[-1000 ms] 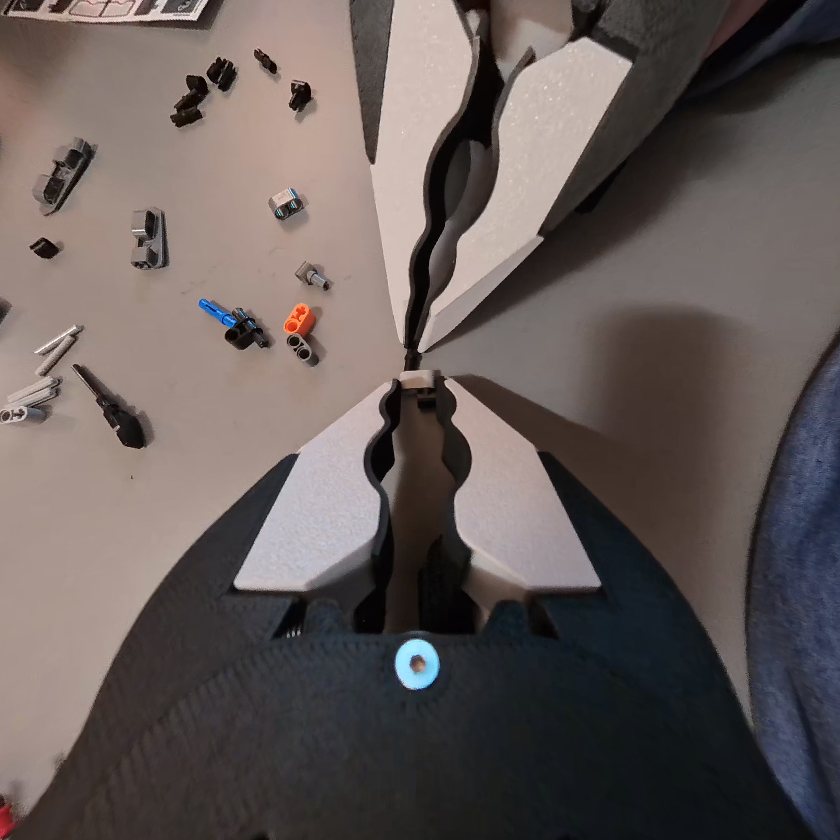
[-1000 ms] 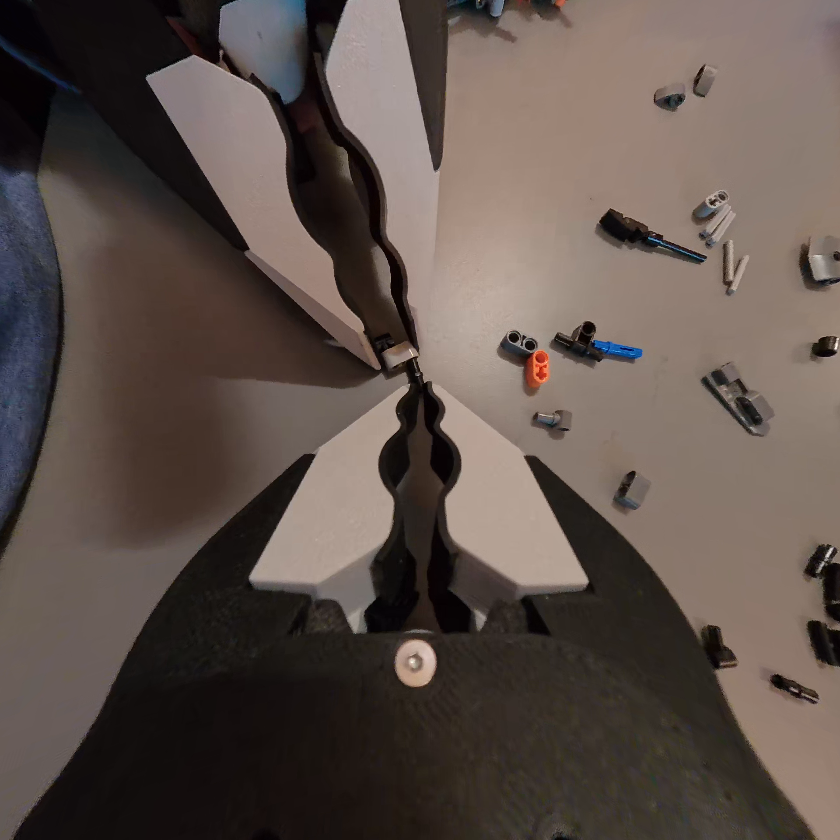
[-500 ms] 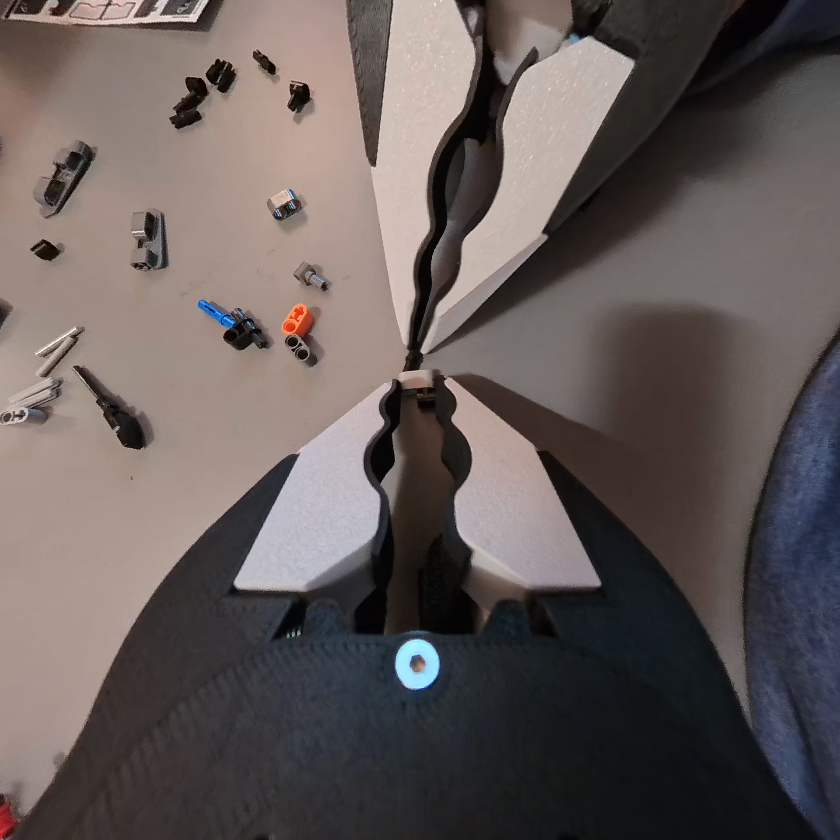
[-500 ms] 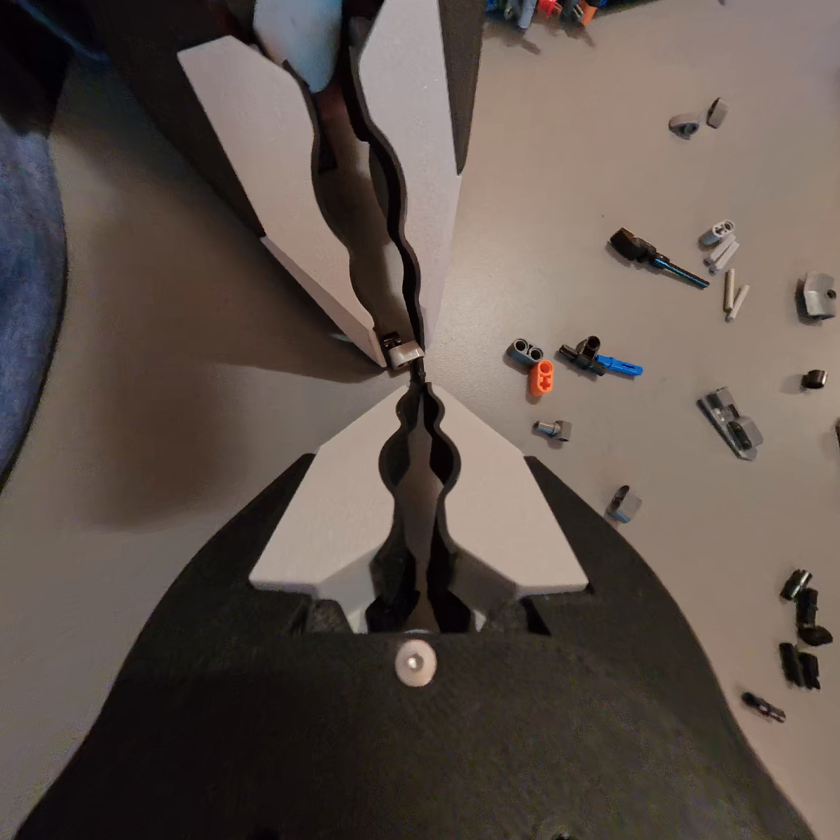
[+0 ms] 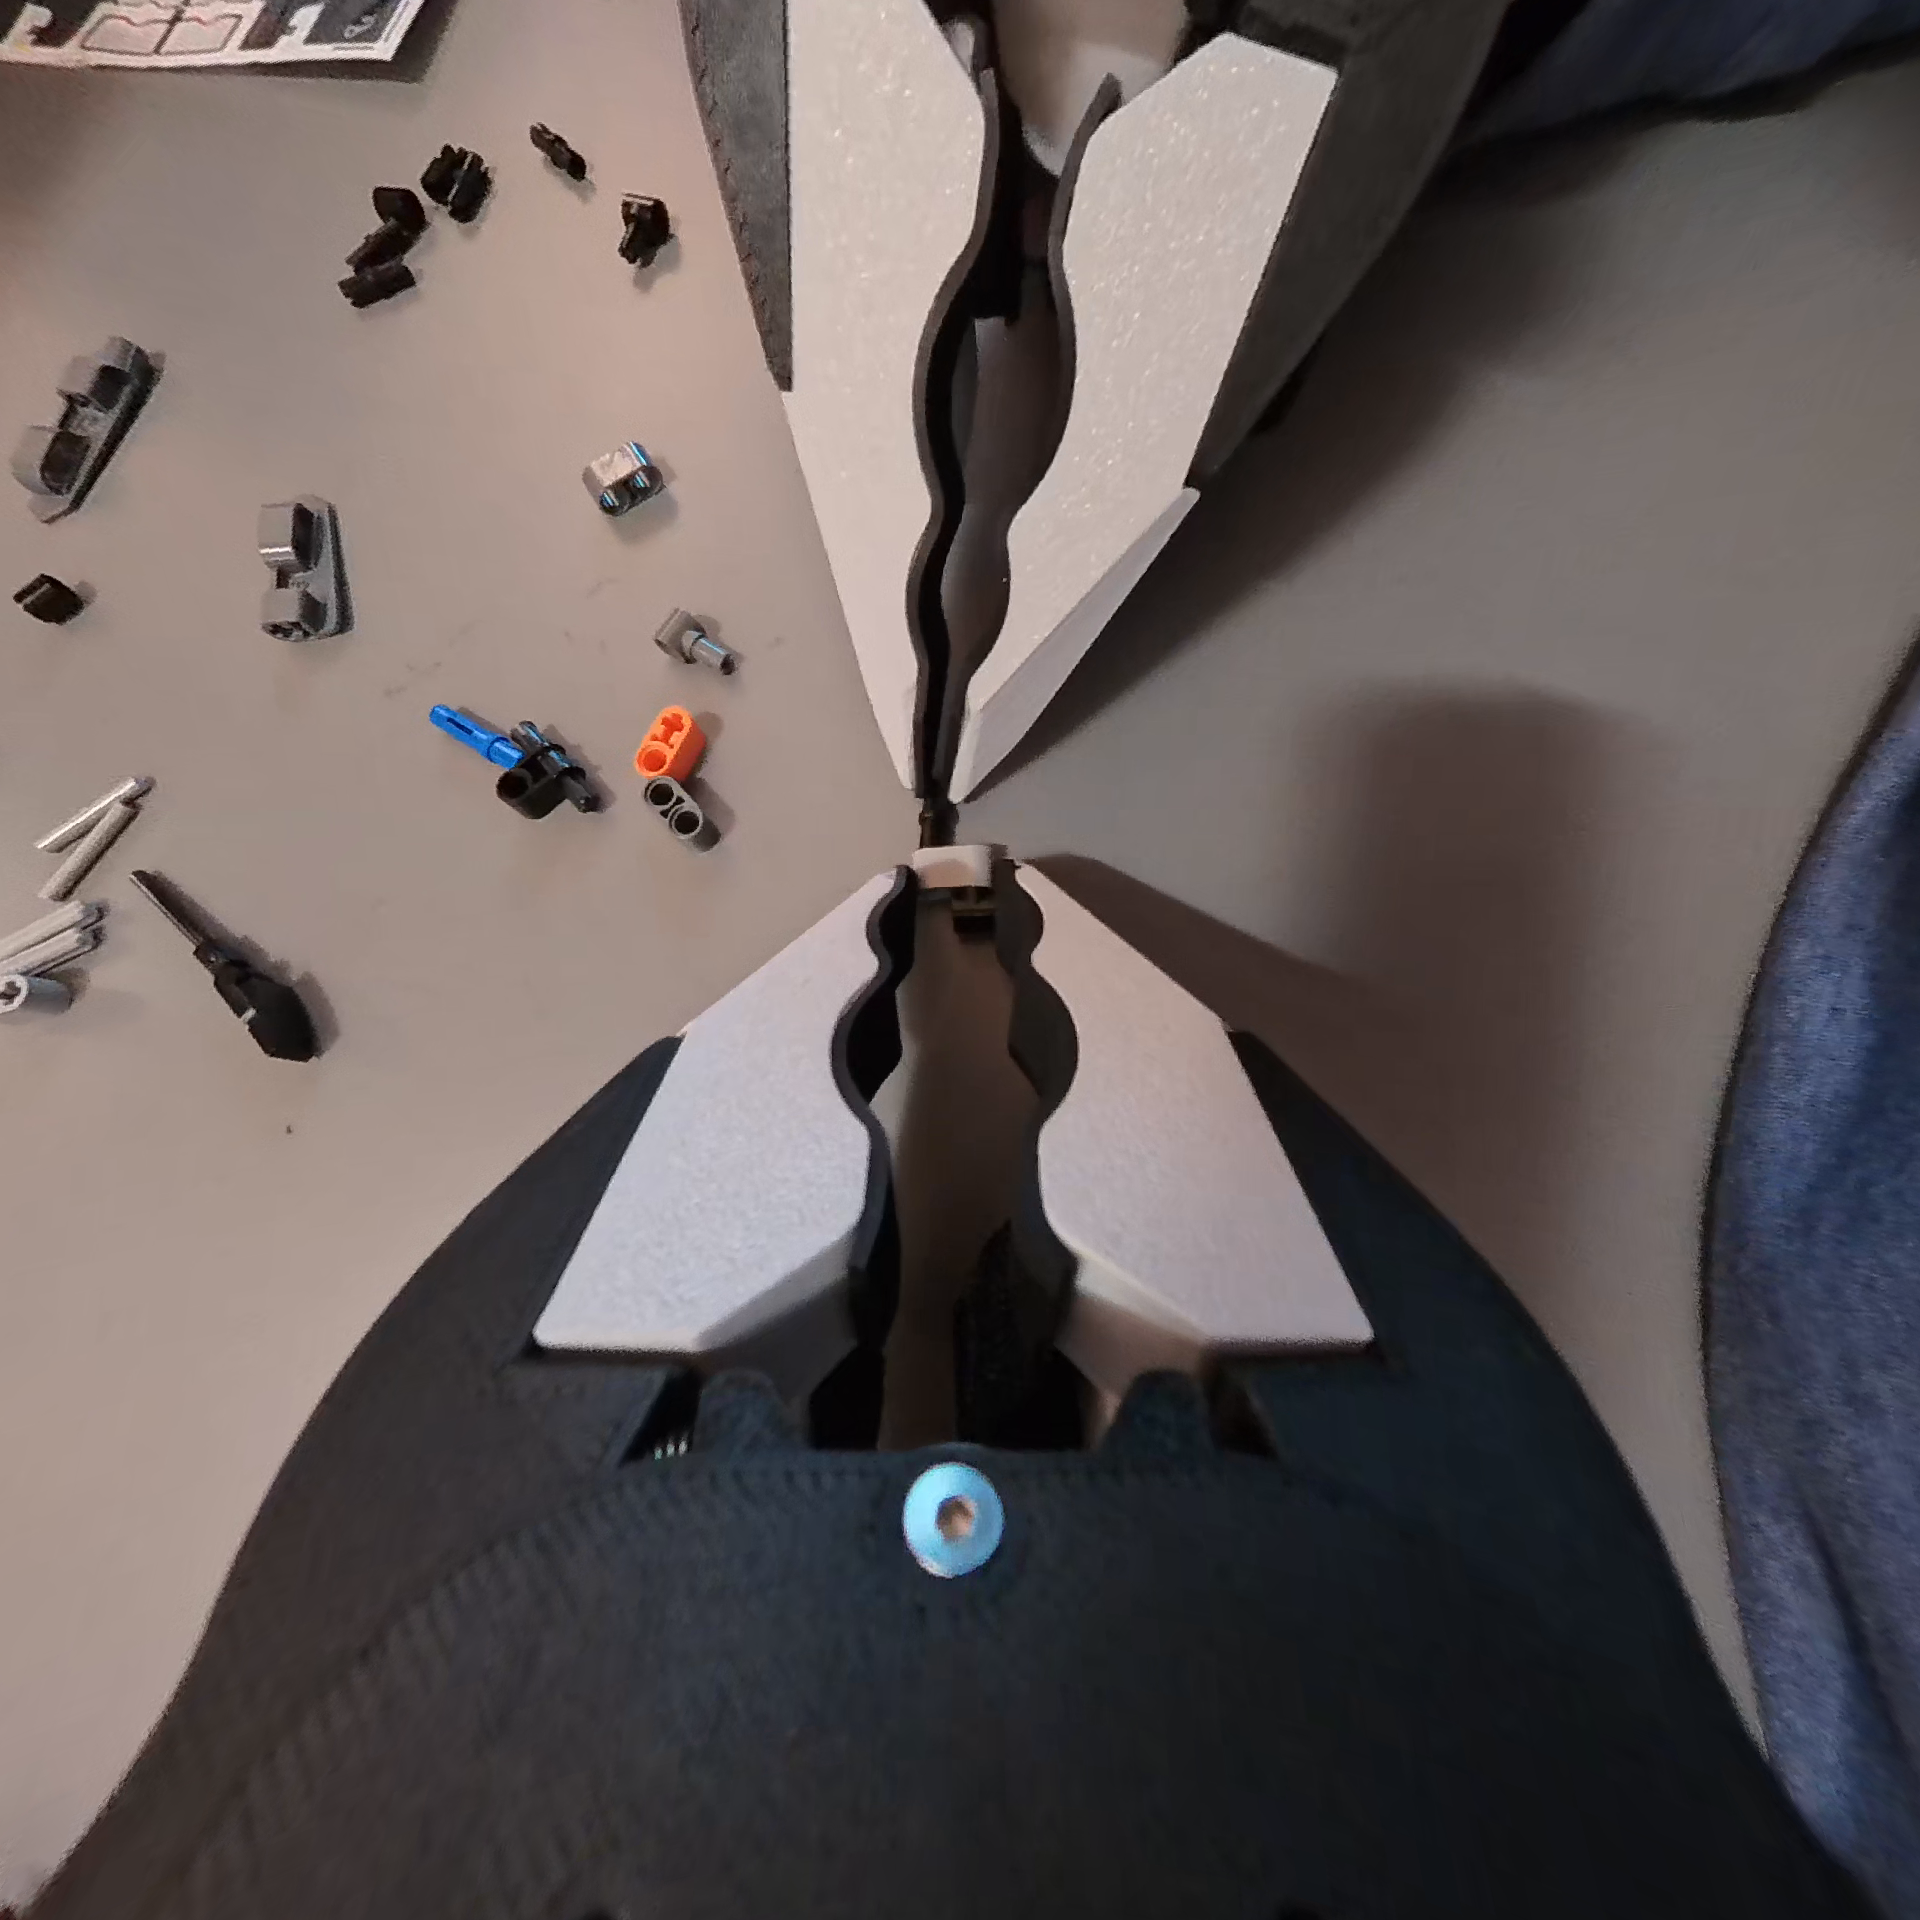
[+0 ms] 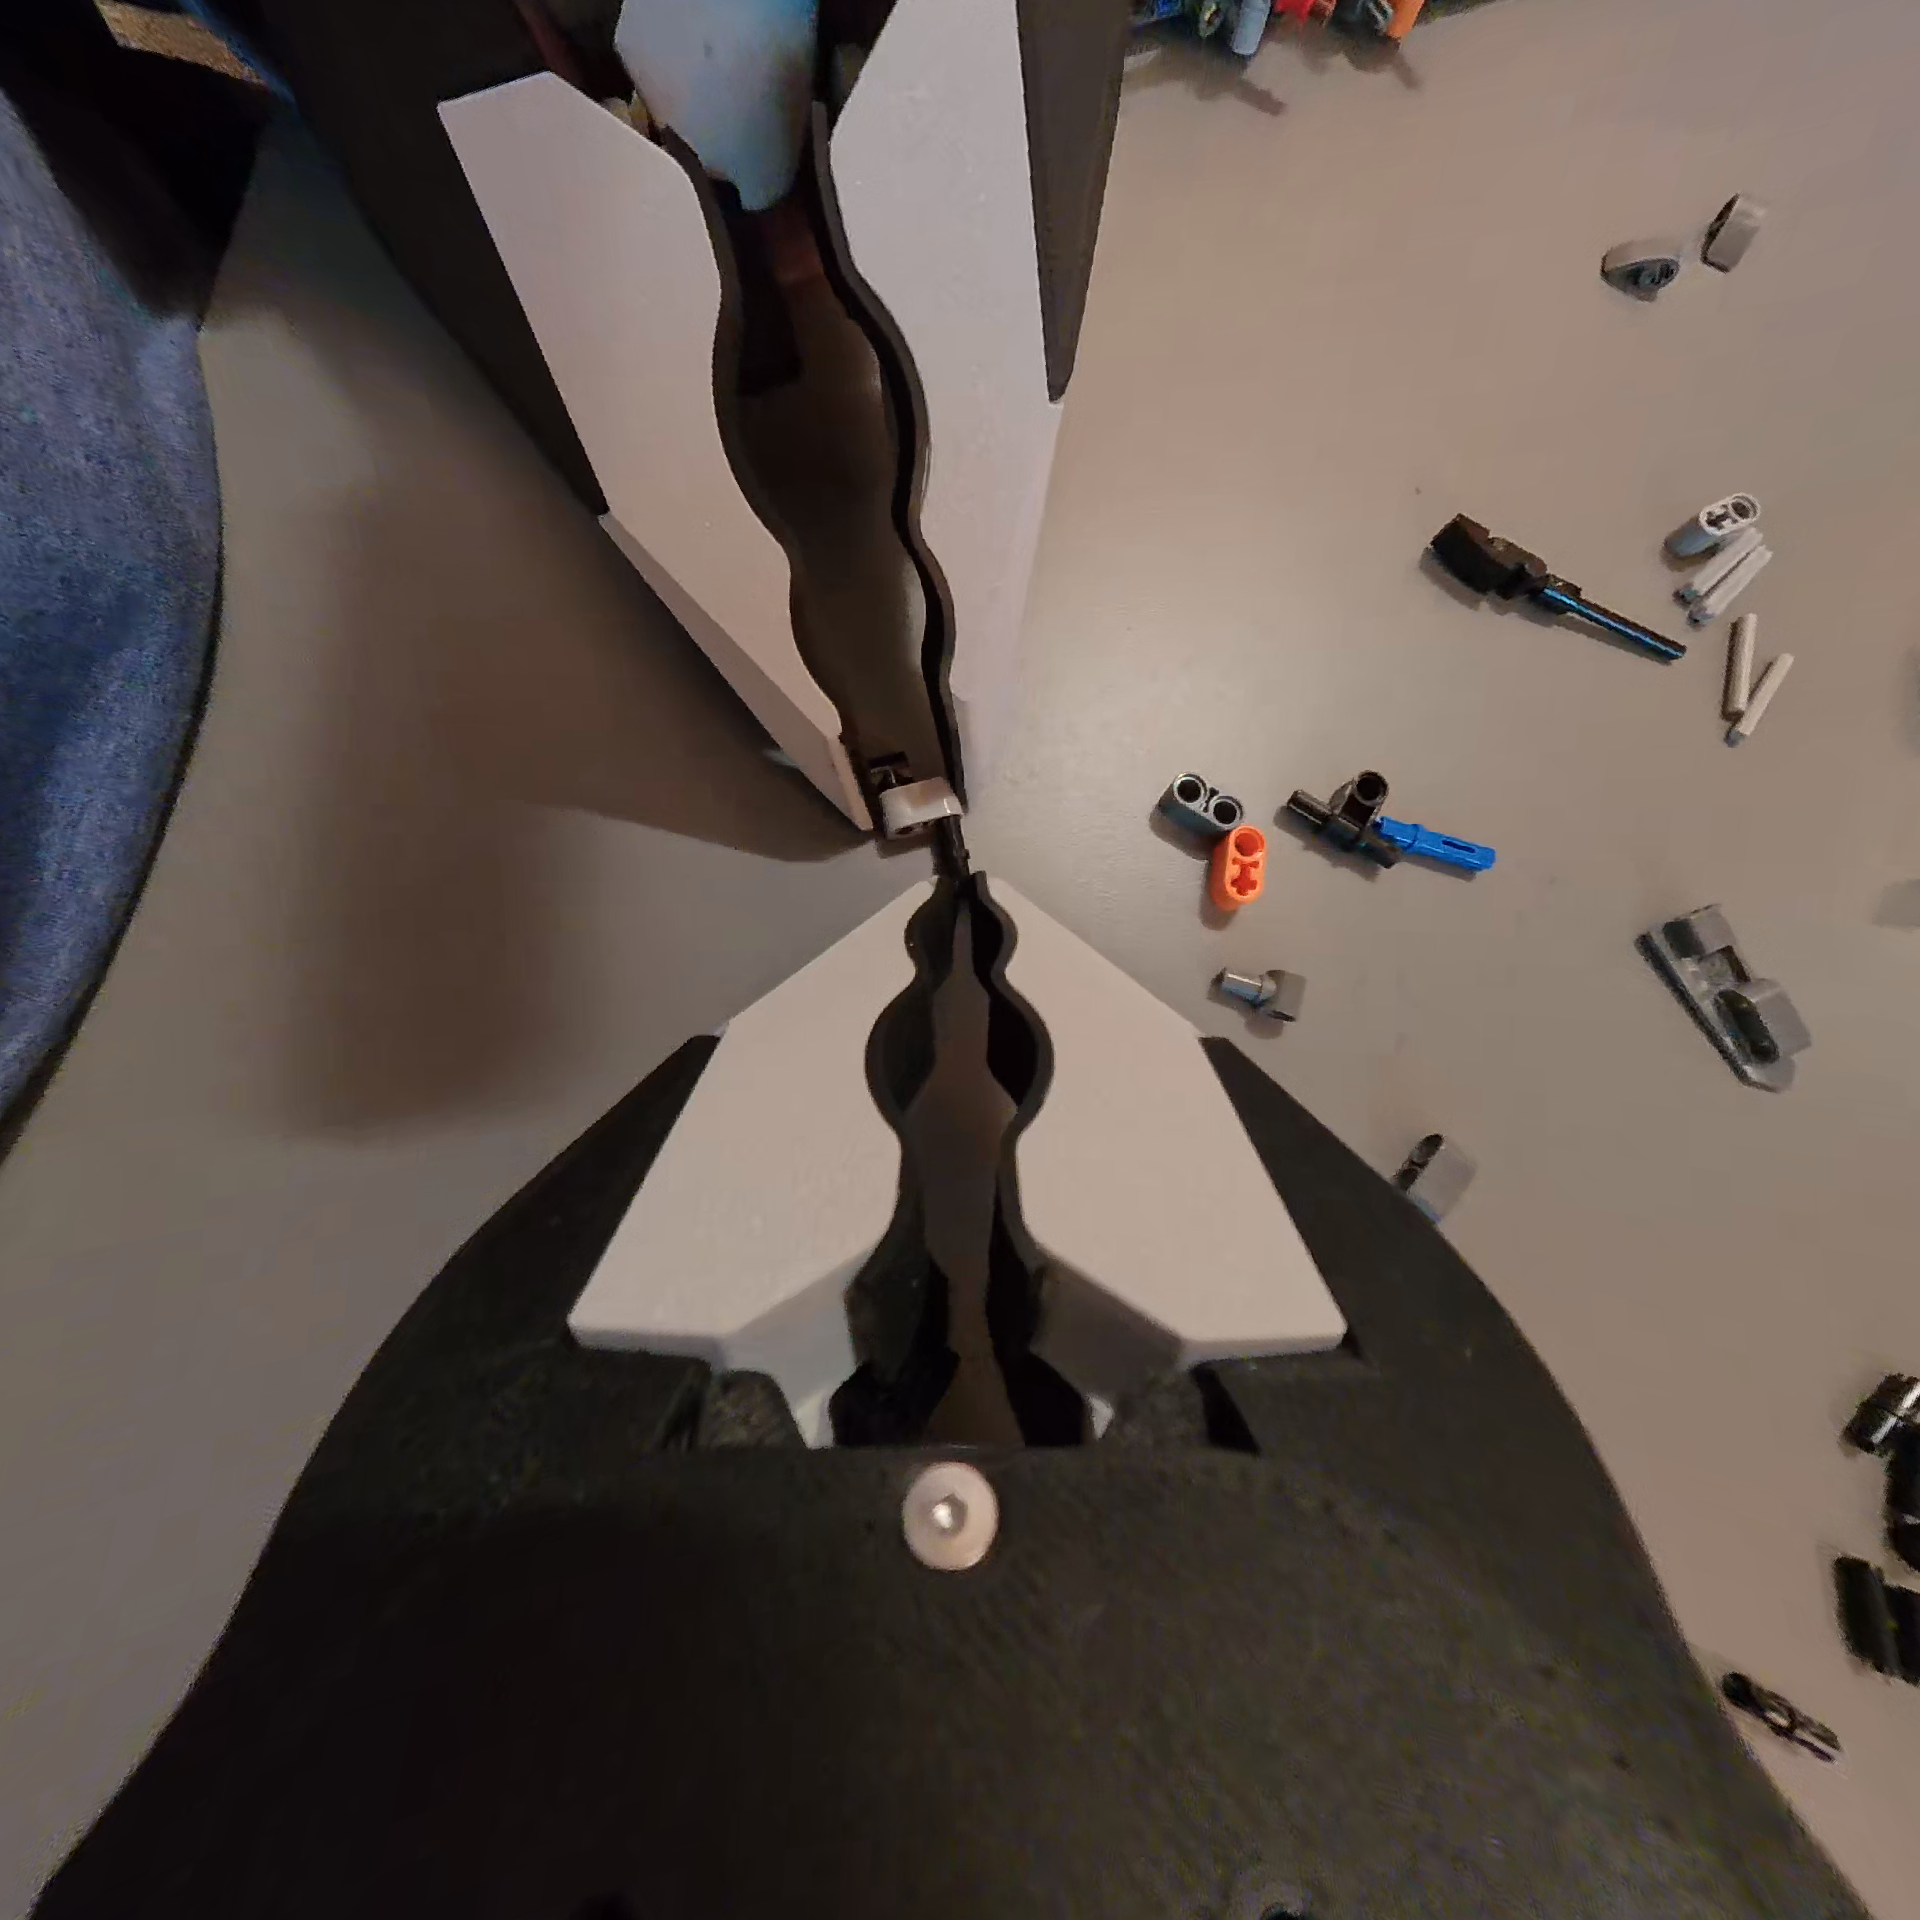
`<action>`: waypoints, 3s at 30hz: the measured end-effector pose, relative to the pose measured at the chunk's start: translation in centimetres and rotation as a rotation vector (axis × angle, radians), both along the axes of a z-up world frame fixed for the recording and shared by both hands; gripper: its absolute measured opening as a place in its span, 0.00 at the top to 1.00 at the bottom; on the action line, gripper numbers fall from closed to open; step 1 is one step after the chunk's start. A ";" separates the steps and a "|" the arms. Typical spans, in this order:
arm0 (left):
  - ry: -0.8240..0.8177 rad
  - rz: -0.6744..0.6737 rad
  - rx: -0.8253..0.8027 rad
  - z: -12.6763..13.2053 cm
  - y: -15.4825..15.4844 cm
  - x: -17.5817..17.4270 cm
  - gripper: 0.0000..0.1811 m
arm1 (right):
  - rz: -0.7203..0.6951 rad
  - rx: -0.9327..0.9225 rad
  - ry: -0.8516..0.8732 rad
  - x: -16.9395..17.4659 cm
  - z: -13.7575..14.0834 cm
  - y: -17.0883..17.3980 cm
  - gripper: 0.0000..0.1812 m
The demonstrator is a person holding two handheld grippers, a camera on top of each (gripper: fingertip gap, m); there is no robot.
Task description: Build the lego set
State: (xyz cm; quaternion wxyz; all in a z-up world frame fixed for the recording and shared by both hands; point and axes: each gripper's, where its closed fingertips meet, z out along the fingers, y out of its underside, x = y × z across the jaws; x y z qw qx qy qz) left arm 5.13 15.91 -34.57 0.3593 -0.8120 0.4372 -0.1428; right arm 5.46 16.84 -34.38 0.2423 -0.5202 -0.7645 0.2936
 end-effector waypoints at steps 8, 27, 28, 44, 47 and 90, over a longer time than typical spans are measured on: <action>-0.004 -0.008 -0.004 0.0 0.0 0.1 0.92 | 0.016 -0.009 -0.008 0.0 0.0 0.1 0.99; -0.005 -0.023 -0.009 0.0 0.0 0.1 0.92 | 0.083 0.000 -0.026 -0.1 0.0 -0.2 1.00; -0.003 -0.026 -0.006 0.0 0.0 0.1 0.92 | 0.081 0.016 -0.026 -0.1 0.0 -0.2 1.00; 0.019 -0.045 0.019 0.0 0.0 0.1 0.93 | 0.146 0.090 -0.084 -0.2 0.0 -0.2 1.00; 0.021 -0.045 0.022 0.0 0.0 0.1 0.93 | 0.172 0.086 -0.091 -0.2 0.0 -0.2 1.00; 0.248 -0.153 0.007 -0.1 0.1 0.3 0.93 | 0.191 0.045 -0.257 0.0 -0.1 -0.2 1.00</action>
